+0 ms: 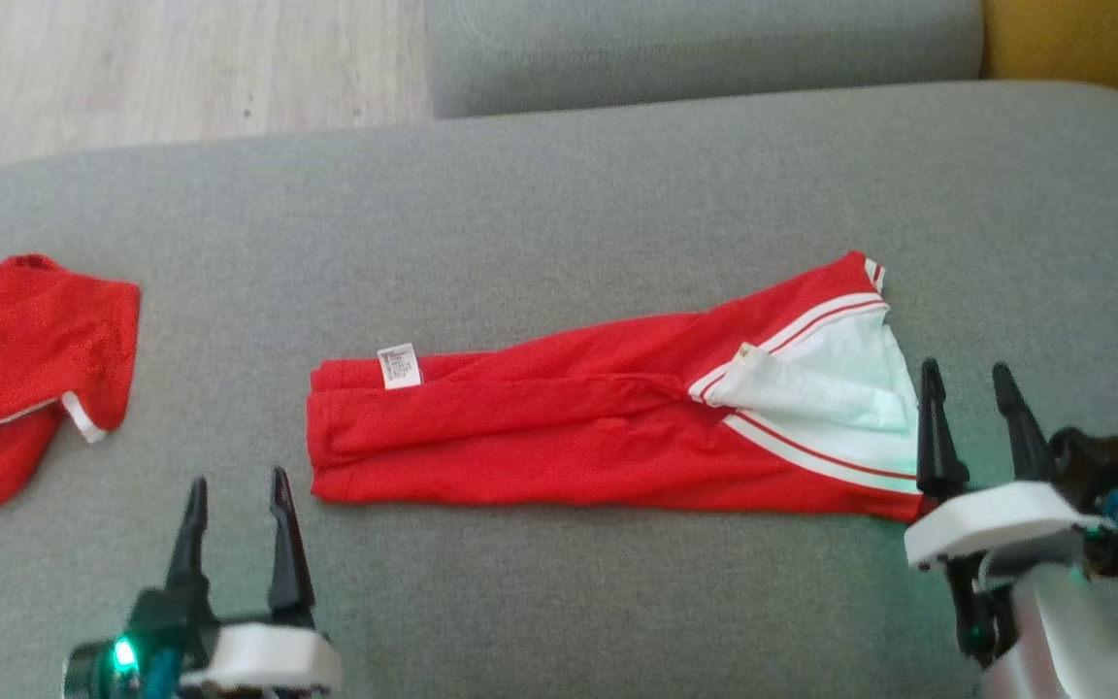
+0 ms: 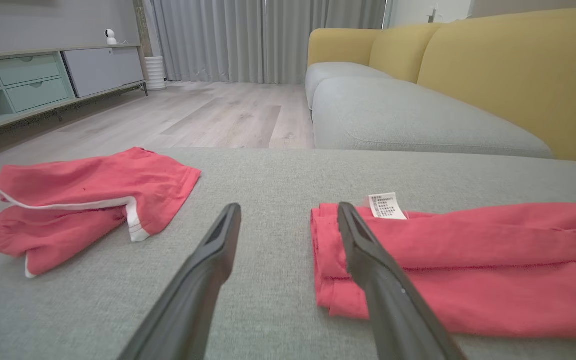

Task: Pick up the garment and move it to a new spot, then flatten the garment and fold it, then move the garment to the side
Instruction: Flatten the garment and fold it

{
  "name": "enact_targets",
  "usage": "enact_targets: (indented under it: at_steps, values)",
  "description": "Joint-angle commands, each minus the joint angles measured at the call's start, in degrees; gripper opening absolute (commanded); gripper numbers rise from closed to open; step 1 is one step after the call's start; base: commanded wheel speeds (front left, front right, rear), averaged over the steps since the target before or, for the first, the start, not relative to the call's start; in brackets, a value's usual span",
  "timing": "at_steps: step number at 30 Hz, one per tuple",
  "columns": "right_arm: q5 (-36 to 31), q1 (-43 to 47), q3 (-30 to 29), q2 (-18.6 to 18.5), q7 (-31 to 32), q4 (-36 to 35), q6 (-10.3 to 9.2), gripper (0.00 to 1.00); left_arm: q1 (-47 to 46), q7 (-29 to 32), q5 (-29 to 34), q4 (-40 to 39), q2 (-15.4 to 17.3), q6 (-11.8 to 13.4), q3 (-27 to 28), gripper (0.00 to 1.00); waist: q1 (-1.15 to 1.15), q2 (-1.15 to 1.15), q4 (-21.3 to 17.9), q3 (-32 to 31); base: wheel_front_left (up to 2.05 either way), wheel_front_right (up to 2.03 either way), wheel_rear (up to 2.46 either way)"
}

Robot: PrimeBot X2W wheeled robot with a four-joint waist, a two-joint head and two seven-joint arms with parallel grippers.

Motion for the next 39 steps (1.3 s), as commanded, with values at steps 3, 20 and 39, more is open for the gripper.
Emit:
enact_targets:
  at_steps: [3,20,39]
  values:
    - [-0.30,0.44,0.93,0.29,-0.61,-0.73,-0.04,1.00,1.09,-0.14,0.19,-2.35,0.95,1.07,0.43,1.00,0.01,0.00,0.19,-1.61,0.00,0.00,0.00]
    - [-8.17,-8.72,-1.94,0.33,-0.61,11.62,-0.04,1.00,-1.30,-0.14,-0.93,-1.20,0.95,0.94,-5.47,1.00,0.01,0.00,3.55,4.33,0.00,0.00,0.00]
    - [-12.64,-18.73,-9.07,-0.24,-0.54,35.84,-0.04,0.40,-3.01,-0.14,-1.76,1.00,0.95,0.46,-6.48,1.00,0.01,0.00,5.60,6.40,0.00,0.00,0.00]
